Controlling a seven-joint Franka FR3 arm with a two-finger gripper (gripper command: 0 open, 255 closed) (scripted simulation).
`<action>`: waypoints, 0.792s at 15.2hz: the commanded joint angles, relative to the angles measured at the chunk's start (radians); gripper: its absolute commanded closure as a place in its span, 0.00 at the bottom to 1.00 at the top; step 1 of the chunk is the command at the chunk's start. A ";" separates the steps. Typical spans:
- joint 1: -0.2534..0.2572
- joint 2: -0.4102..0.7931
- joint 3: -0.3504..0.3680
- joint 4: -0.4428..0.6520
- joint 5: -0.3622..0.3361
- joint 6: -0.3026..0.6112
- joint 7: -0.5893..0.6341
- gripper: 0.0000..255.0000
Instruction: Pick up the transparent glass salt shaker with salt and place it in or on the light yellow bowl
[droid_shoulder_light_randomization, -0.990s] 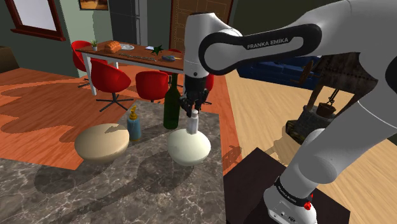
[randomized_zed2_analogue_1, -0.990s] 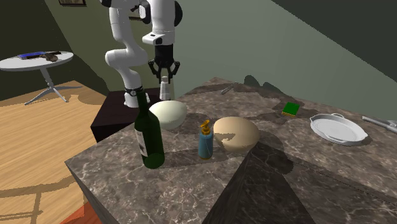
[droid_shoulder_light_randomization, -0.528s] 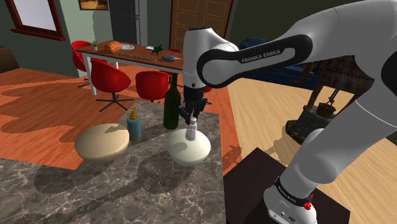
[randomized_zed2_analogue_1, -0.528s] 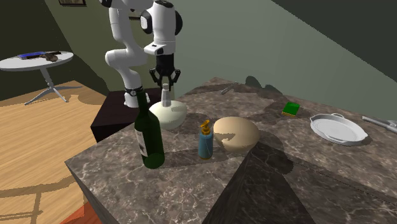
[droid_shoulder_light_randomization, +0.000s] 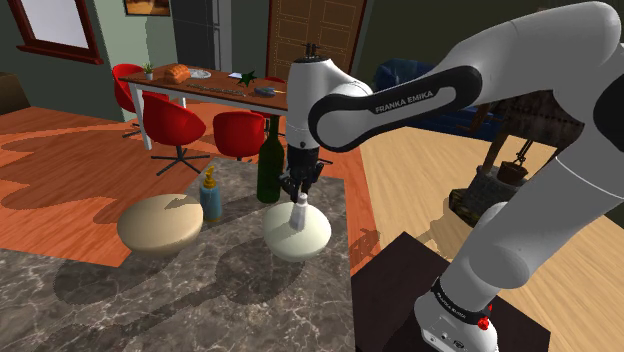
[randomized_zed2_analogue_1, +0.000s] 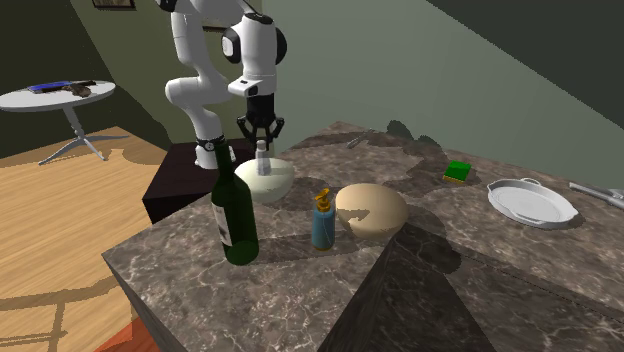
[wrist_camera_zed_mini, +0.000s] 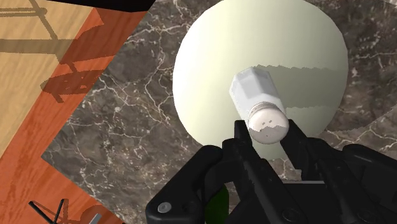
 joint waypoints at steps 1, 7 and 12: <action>0.000 0.007 0.001 -0.005 -0.001 0.000 0.001 1.00; 0.001 0.007 0.001 -0.006 -0.001 0.001 0.002 0.00; 0.001 -0.005 -0.001 0.019 0.004 -0.034 -0.003 0.00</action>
